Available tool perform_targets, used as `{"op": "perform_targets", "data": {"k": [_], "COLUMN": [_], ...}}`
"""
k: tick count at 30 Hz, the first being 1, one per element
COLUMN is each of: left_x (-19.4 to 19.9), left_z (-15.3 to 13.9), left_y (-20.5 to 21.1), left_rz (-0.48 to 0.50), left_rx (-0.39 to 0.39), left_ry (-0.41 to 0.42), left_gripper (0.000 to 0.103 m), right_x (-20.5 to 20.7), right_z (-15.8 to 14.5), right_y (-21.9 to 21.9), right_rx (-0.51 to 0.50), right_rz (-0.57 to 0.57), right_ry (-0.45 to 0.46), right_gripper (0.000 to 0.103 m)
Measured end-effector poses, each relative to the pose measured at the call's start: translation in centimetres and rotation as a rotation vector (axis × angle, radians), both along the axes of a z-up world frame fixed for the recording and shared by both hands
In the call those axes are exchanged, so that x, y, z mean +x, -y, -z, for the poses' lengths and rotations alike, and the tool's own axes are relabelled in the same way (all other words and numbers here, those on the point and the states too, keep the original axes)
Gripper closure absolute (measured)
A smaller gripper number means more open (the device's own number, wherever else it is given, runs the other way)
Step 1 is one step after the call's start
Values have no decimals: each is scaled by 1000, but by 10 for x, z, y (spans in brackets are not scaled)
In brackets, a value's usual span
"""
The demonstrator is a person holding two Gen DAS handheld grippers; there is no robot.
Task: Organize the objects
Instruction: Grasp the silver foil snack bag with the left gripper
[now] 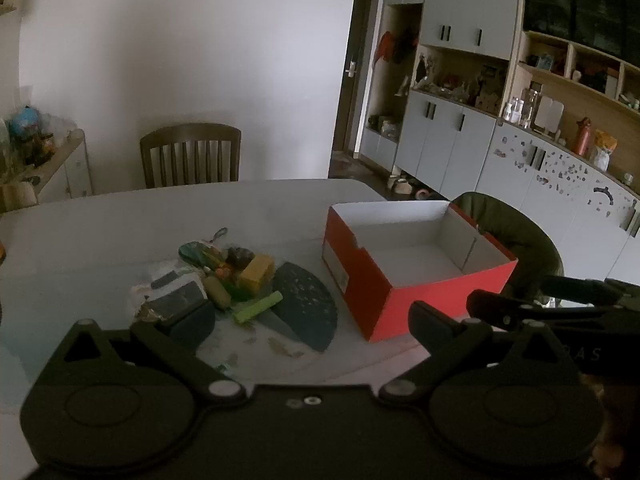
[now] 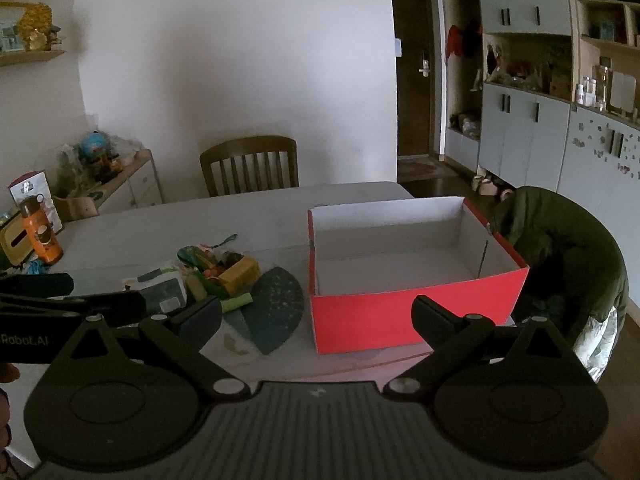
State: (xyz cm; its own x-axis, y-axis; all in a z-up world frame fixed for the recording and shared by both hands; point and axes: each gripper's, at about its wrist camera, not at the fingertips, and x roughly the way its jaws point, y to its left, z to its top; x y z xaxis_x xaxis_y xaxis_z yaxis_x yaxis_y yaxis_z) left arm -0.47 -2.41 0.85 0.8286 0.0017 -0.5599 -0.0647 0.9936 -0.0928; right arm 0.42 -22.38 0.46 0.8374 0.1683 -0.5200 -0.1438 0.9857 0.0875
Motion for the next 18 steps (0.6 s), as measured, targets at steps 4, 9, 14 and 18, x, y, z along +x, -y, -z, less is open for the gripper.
{"op": "perform_targets", "data": {"k": [4, 9, 14, 18], "left_x": [1, 9, 21, 33], "left_z": [1, 4, 11, 23], "left_y": [-8, -28, -55, -84], "left_rz": [-6, -24, -45, -66], "left_rx": [2, -2, -18, -34], "left_ry": [3, -9, -44, -94], "left_gripper": [0, 1, 1, 2], "right_x": [2, 9, 18, 32], "right_z": [1, -1, -1, 3], "right_y": [-9, -23, -46, -67], "right_rx": [-3, -14, -25, -32], "right_rz": [0, 3, -39, -91], "right_ry": [-6, -9, -8, -25], "right_gripper": [1, 1, 1, 1]}}
